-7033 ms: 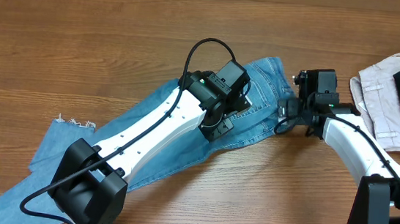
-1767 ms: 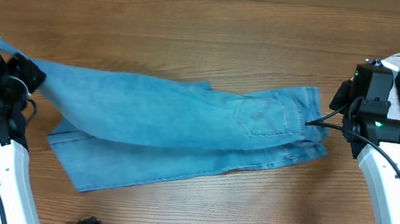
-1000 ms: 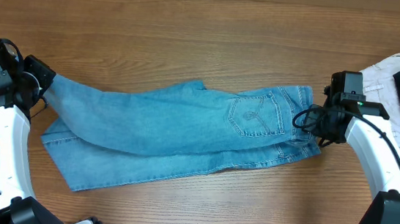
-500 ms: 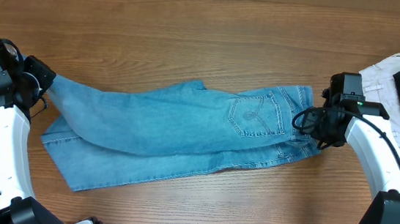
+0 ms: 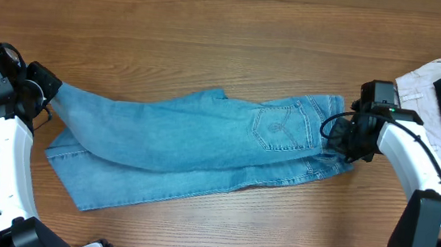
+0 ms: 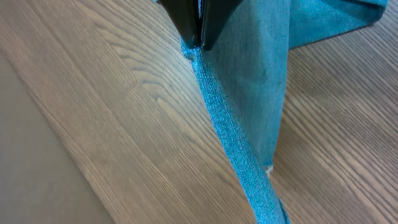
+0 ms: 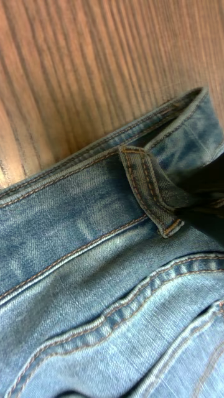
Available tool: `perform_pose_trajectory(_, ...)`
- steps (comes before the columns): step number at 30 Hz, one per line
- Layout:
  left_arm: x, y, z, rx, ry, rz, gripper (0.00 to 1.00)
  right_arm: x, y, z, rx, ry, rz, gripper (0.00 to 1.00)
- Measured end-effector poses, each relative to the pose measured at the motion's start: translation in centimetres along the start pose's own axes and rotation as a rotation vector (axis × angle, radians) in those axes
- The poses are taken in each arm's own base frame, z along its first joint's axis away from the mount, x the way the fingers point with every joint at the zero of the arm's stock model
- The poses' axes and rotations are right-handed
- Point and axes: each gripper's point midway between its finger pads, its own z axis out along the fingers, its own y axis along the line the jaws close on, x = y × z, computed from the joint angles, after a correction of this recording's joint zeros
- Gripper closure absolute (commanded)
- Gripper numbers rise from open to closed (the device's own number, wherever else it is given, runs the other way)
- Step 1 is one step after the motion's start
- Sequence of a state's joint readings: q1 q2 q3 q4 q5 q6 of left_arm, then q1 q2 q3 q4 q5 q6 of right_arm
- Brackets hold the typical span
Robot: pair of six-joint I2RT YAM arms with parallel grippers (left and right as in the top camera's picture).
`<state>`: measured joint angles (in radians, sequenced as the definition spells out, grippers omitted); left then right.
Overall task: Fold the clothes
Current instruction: 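Stretch the jeans between both grippers and lay them flat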
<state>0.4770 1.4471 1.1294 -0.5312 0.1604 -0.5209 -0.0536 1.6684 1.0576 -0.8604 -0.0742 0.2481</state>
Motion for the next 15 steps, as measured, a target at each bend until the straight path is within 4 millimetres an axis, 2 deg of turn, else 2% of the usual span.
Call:
perform_pose_trajectory(3,0.4,0.2,-0.1,-0.011,0.020,-0.002,0.96,-0.8,0.2,-2.4,-0.013,-0.032,0.012,0.96)
perform_pose_trajectory(7,0.1,-0.2,-1.1,-0.019,0.035,0.001,0.96,-3.4,0.9,-9.1,-0.043,-0.187,0.016,0.96)
perform_pose_trajectory(8,-0.4,-0.5,-1.6,-0.014,0.026,0.003,0.96,-3.9,1.0,-11.3,-0.048,-0.237,0.012,0.96)
perform_pose_trajectory(11,-1.8,-1.9,-4.0,0.010,-0.005,0.010,0.96,-4.1,1.1,-15.8,-0.054,-0.331,0.009,0.96)
perform_pose_trajectory(15,-3.3,-3.8,-8.2,0.051,-0.052,0.020,0.96,-2.7,0.6,-18.6,-0.045,-0.363,0.012,0.96)
